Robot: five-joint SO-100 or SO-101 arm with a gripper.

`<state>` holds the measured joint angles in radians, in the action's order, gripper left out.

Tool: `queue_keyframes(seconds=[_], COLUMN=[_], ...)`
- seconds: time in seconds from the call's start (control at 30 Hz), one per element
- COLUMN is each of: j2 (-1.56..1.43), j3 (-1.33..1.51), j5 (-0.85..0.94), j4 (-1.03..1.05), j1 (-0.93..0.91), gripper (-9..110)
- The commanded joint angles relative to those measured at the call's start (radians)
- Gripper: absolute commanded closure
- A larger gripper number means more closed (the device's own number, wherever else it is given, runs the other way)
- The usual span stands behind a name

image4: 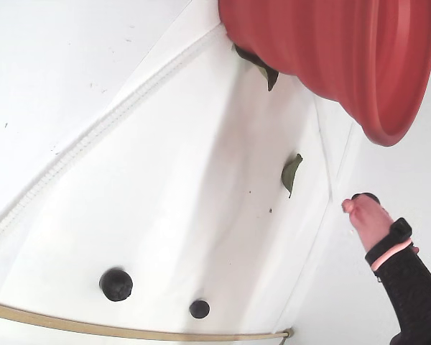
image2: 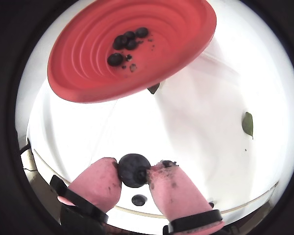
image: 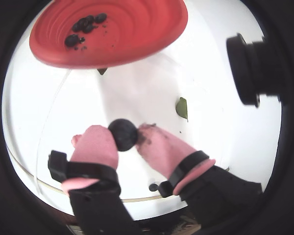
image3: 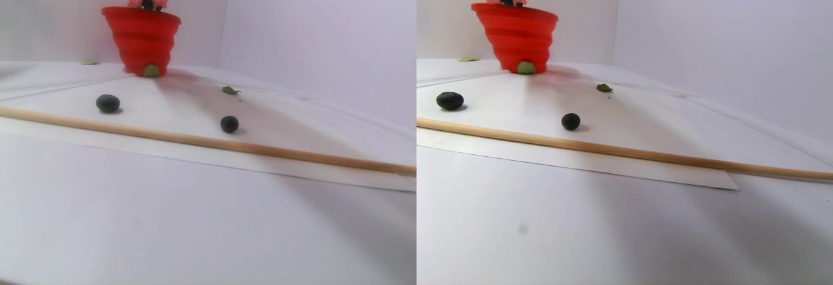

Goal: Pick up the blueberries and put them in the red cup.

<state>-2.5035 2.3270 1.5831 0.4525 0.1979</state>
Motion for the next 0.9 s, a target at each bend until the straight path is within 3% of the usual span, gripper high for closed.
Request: queue_keyframes(seconds=[0.0, 0.87], j2=[-0.006, 0.147], j3=[-0.117, -0.241], j5=[0.020, 0.061], j4=[-0.026, -0.163], j1=[0.017, 0.061], gripper=[91, 91])
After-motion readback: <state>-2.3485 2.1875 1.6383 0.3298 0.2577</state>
